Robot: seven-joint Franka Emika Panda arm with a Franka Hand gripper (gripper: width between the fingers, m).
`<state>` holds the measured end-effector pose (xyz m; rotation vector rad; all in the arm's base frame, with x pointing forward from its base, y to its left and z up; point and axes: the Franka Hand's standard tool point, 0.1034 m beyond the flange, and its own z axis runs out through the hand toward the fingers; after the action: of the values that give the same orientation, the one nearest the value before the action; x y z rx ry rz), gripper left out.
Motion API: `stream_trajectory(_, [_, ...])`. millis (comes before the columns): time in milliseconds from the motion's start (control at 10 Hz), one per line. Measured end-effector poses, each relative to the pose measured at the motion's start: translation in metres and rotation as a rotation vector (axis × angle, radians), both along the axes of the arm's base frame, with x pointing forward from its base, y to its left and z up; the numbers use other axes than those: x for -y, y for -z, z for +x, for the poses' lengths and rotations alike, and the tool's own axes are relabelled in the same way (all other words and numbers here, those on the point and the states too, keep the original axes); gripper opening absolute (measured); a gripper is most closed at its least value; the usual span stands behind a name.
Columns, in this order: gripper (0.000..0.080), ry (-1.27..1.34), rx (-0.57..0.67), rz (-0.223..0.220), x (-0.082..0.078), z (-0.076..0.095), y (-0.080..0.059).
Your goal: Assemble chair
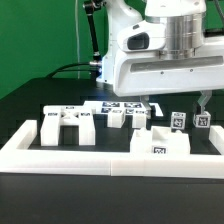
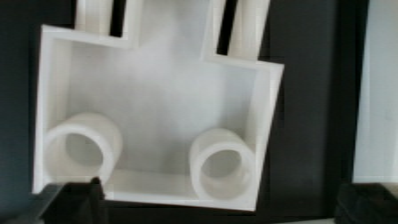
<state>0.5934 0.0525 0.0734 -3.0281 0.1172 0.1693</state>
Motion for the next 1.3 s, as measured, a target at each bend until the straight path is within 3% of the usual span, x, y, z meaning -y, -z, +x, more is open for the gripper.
stream_trajectory(100, [0.0650,-0.004,0.008,-0.022,-0.002,0.000,0.002])
stream_trajectory(500, [0.0650,-0.079,0.064,-0.040,-0.019,0.005,0.020])
stream_trajectory(900, [0.0650,-0.089,0.069,-0.034,-0.018,0.005,0.024])
stream_trajectory(1300, [0.0650,-0.009,0.055,-0.035,-0.021,-0.004,0.049])
